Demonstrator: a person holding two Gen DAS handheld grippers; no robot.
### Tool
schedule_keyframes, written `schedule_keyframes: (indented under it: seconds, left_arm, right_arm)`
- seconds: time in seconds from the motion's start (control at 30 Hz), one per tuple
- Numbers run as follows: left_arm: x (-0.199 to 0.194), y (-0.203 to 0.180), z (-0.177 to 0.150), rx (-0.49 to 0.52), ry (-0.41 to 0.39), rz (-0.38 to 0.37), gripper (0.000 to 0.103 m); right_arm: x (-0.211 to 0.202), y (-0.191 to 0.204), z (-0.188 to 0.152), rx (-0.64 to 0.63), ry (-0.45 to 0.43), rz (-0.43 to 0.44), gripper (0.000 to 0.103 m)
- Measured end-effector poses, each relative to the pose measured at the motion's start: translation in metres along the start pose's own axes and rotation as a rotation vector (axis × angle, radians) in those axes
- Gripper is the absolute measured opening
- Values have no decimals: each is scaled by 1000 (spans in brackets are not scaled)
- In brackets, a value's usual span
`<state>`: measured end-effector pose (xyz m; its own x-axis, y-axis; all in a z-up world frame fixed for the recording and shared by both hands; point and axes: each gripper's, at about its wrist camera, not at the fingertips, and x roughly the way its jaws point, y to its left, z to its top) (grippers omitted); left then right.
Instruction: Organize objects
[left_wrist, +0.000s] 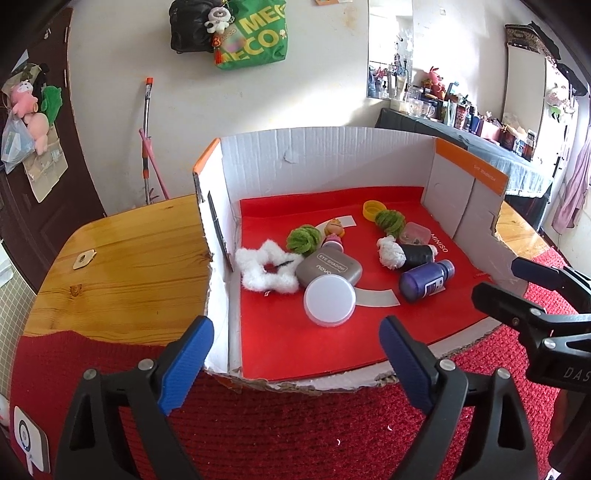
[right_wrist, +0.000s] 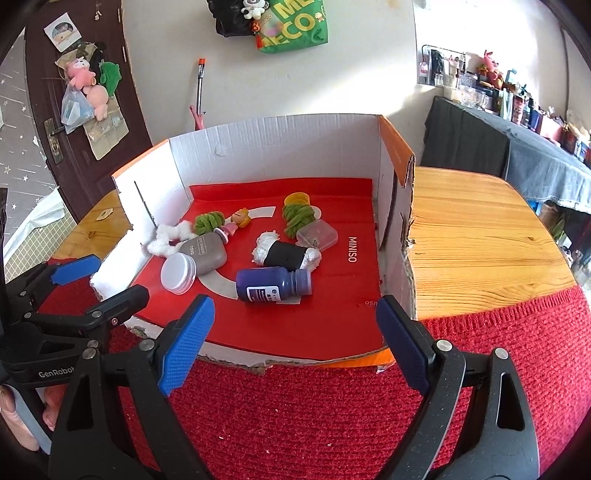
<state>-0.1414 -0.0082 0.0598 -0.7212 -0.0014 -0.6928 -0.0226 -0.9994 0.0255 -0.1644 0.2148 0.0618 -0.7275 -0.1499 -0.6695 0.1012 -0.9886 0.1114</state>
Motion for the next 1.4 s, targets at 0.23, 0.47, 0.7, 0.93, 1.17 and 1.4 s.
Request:
schedule_keyframes:
  seconds: [0.23,0.47,0.7,0.93,1.17,1.4]
  left_arm:
    - [0,-1,0,6,-2,11,99]
    - [1,3,0,-15,0,10,102]
    - [1,2,-1,-17,-2,11,103]
    - [4,7,-3,-41,9,2,103]
    - [3,10,-3,-54,0,-3,103]
    - [4,13,-2,-76,1,-3,103]
  right_arm:
    - [0,0,0,-1,-1,1,90]
    - [-1,0,0,4,-1,9,90]
    - [0,0,0,-3,-6,4,91]
    - [-1,1,-1,-4,-21,14,103]
    - [-4,-3,1,11,-39,7,103]
    - [-7,-6,1,21,-56,-2,103]
